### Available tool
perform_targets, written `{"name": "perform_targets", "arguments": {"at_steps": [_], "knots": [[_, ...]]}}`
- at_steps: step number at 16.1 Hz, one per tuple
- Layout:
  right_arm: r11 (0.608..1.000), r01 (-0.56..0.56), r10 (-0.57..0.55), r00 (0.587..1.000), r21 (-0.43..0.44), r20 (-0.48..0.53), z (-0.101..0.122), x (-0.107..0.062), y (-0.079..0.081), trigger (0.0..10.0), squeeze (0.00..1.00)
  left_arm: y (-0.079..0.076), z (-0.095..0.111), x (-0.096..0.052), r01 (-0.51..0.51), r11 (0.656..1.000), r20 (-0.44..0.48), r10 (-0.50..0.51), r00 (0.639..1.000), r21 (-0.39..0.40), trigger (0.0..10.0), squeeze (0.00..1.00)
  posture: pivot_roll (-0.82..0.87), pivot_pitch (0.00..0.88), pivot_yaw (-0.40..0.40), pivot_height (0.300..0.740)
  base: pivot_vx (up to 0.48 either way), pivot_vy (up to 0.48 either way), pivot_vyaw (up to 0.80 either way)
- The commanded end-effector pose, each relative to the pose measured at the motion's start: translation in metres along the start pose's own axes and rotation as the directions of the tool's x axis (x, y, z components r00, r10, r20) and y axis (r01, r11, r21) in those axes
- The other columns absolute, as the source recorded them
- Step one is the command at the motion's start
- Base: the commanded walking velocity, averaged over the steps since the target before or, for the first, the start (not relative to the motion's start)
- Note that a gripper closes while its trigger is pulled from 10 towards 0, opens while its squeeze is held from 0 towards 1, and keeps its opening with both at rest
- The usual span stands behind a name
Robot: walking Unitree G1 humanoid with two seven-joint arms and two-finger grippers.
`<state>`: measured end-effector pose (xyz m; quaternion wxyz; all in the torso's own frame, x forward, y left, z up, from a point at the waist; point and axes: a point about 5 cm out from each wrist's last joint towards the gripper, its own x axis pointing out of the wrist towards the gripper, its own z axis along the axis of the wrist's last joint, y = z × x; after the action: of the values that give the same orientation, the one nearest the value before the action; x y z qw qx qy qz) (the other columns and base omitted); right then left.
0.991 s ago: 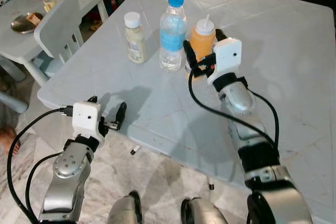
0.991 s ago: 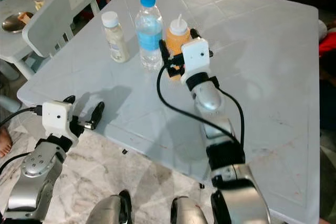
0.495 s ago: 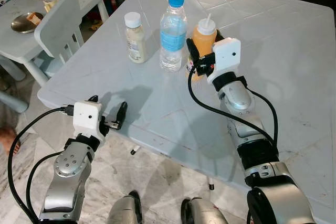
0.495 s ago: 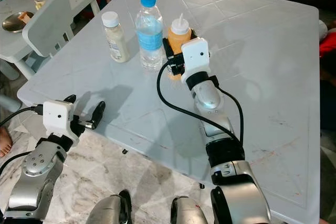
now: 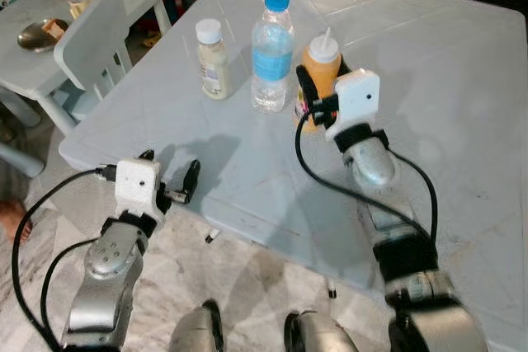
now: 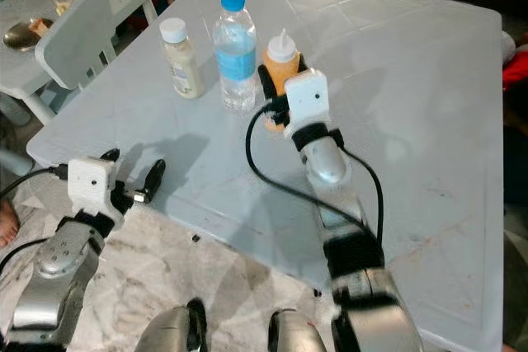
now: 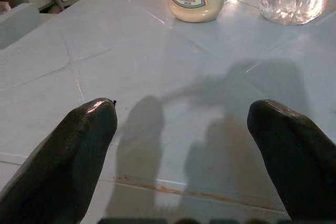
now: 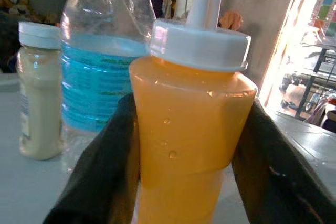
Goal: Restocking fridge
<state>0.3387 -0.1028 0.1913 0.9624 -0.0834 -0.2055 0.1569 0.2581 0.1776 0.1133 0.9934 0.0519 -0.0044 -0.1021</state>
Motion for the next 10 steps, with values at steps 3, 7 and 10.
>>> {"name": "perform_targets", "arguments": {"at_steps": [3, 7, 10], "knots": [[0.997, -0.032, 0.036, 0.998, 0.071, -0.054, -0.006, -0.017, 0.016, 10.0, 0.0, 0.004, -0.005, -0.008, -0.031, 0.999, -0.031, 0.031, 0.999, 0.01, 10.0, 0.0, -0.02, 0.159, 0.058, 0.74, 0.0, 0.0, 0.0], [0.977, -0.094, 0.118, 0.986, 0.193, -0.117, -0.004, -0.034, 0.031, 10.0, 0.0, 0.005, -0.014, -0.007, -0.089, 0.996, -0.065, 0.088, 0.994, -0.012, 10.0, 0.0, -0.04, 0.135, 0.082, 0.74, 0.0, 0.0, 0.0], [0.958, -0.237, 0.25, 0.966, 0.16, -0.071, 0.012, -0.035, 0.034, 10.0, 0.0, 0.005, -0.013, 0.0, -0.084, 0.996, -0.063, 0.082, 0.995, -0.021, 10.0, 0.0, -0.05, 0.143, 0.074, 0.74, 0.0, 0.0, 0.27]]}}
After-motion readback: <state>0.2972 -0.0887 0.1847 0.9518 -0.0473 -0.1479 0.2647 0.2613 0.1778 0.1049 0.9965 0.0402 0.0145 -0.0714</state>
